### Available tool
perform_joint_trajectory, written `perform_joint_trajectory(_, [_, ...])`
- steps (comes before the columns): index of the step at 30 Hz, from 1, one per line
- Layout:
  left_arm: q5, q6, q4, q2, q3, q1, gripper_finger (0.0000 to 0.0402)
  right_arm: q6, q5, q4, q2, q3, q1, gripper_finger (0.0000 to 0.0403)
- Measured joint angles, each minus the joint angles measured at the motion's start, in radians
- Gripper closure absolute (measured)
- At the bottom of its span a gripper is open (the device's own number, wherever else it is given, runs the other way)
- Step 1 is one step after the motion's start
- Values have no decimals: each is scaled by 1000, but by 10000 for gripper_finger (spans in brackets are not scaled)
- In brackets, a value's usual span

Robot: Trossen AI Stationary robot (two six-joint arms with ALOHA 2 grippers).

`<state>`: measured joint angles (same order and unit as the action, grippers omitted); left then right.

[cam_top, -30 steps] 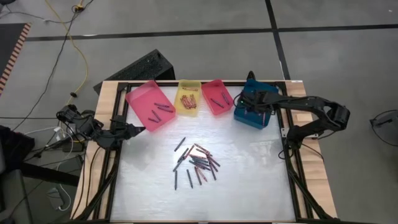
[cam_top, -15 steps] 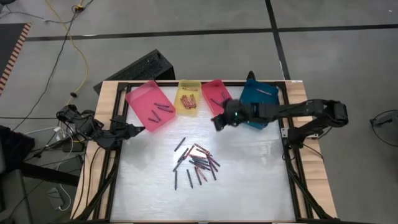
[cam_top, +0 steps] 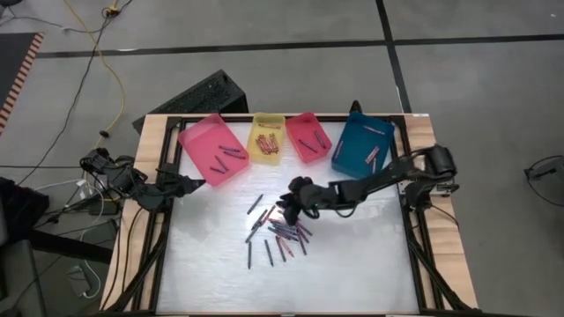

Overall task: Sort crayons
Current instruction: Put the pink crayon into the blue bin

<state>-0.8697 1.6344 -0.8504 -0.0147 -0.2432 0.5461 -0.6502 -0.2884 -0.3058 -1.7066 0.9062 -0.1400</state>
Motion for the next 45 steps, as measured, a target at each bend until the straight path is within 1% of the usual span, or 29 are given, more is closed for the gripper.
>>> perform_joint_trajectory(6, [0,0,1,0,0,0,236,-101,0,-30,-131,0,5,280])
perform_joint_trajectory(12, [1,0,2,0,0,0,236,-117,-17,-41,-205,8,-3,280])
perform_joint_trajectory(16, [1,0,2,0,0,0,236,-117,-24,-3,-208,10,-4,280])
perform_joint_trajectory(18, [1,0,3,0,0,0,236,-112,-44,23,-207,11,-4,280])
perform_joint_trajectory(24, [1,0,3,0,0,0,236,-22,-59,64,-208,12,-4,280])
perform_joint_trajectory(32, [0,0,3,0,0,0,236,-22,-60,136,-209,11,-2,281])
perform_joint_trajectory(37, [0,0,3,0,0,0,236,-21,-63,178,-210,10,-2,301])
perform_joint_trajectory(45, [0,0,3,0,0,0,236,-23,-82,197,-211,6,-3,360])
